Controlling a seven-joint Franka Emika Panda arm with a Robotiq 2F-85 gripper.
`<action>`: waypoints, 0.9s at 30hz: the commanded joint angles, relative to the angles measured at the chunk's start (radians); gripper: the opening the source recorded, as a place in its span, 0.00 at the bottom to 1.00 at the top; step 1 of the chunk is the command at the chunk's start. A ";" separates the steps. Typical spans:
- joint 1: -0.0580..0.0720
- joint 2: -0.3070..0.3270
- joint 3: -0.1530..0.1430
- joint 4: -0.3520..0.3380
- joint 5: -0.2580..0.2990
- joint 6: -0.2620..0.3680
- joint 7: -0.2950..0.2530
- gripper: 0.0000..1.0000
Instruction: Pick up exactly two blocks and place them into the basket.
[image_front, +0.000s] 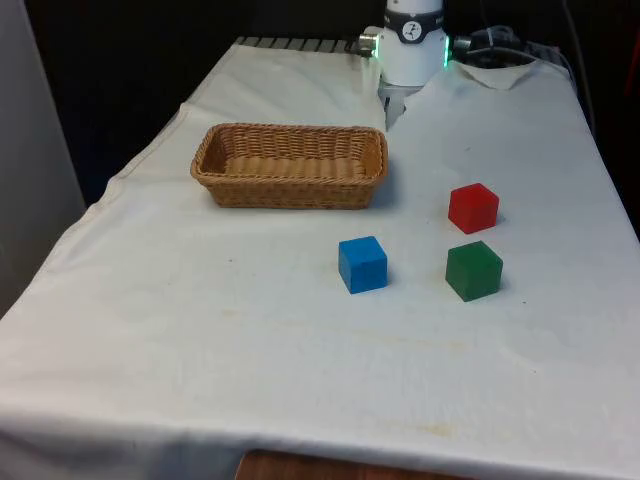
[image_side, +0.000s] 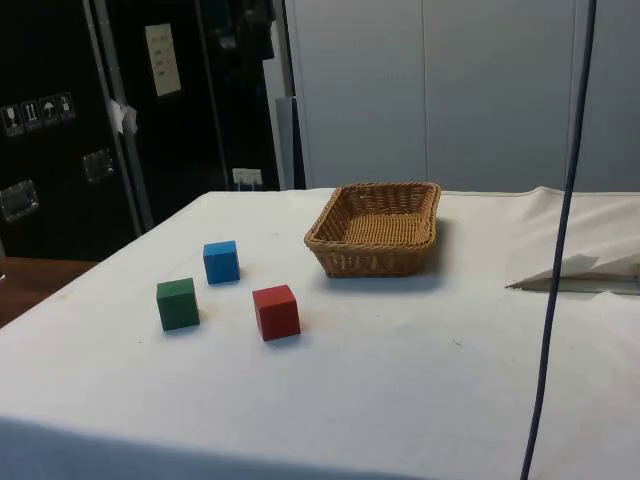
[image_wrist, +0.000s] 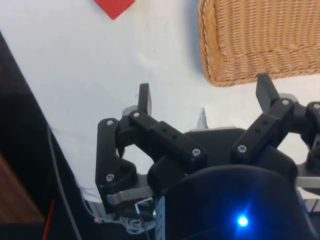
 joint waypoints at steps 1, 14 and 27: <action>-0.003 0.012 -0.001 0.006 0.006 0.010 -0.012 1.00; -0.004 0.034 -0.004 -0.024 0.000 0.117 -0.091 1.00; -0.004 0.067 -0.003 -0.059 -0.002 0.221 -0.171 1.00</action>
